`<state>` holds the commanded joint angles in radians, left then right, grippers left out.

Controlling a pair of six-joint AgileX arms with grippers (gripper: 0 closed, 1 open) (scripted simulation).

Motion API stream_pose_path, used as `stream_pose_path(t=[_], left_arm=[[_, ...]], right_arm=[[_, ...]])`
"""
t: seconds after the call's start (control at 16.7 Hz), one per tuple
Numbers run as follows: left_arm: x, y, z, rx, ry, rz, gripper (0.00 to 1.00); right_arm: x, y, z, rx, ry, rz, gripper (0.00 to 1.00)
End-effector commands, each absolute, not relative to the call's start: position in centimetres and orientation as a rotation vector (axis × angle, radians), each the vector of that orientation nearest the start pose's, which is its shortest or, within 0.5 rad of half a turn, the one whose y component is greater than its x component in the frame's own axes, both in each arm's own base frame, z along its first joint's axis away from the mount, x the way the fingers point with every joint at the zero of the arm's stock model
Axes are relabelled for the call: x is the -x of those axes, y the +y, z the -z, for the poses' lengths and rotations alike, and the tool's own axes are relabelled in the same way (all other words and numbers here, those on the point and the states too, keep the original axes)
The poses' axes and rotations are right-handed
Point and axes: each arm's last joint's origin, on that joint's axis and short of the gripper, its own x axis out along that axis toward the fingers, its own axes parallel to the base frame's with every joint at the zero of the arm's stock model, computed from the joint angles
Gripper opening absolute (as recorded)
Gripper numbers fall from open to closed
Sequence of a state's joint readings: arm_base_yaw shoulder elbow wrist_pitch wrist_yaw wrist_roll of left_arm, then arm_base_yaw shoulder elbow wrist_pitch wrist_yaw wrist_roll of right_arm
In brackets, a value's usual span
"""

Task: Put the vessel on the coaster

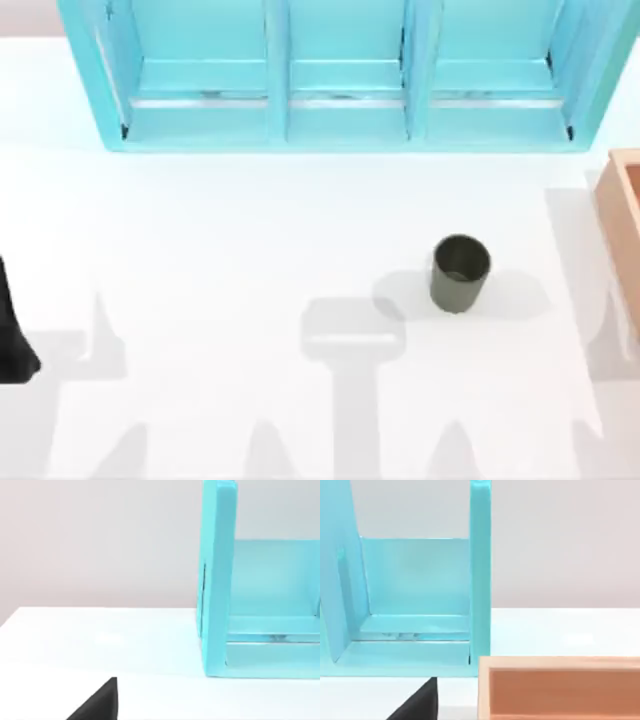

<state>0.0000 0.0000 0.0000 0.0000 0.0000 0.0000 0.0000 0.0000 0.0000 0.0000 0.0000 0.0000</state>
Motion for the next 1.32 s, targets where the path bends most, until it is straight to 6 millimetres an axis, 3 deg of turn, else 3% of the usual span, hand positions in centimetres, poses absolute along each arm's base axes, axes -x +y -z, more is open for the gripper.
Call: stream_pose_path(t=[0.18,0.36,0.6,0.78,0.96,1.08,1.2,1.32], left_arm=[[-10.6,-0.2,-16.2,0.009,0.003,0.008,1.0],[-10.6,-0.8,-18.3,0.098,0.03,0.078,1.0],[-11.9,-2.4,-24.4,0.364,0.145,0.224,1.0],[-14.7,-4.6,-30.3,0.653,0.32,0.31,1.0],[-19.5,-8.6,-34.9,0.951,0.578,0.315,1.0],[-23.0,-12.2,-36.4,1.12,0.778,0.25,1.0],[-26.3,-16.4,-36.5,1.25,0.974,0.131,1.0],[-28.8,-20.7,-35.4,1.33,1.144,-0.031,1.0]], right_arm=[[-10.6,-0.1,-16.0,0.0,0.0,0.0,1.0],[-10.6,-0.1,-16.0,0.0,0.0,0.0,1.0],[-10.6,-0.1,-16.0,0.0,0.0,0.0,1.0],[-10.6,-0.1,-16.0,0.0,0.0,0.0,1.0],[-10.6,-0.1,-16.0,0.0,0.0,0.0,1.0],[-10.6,-0.1,-16.0,0.0,0.0,0.0,1.0],[-10.6,-0.1,-16.0,0.0,0.0,0.0,1.0],[-10.6,-0.1,-16.0,0.0,0.0,0.0,1.0]])
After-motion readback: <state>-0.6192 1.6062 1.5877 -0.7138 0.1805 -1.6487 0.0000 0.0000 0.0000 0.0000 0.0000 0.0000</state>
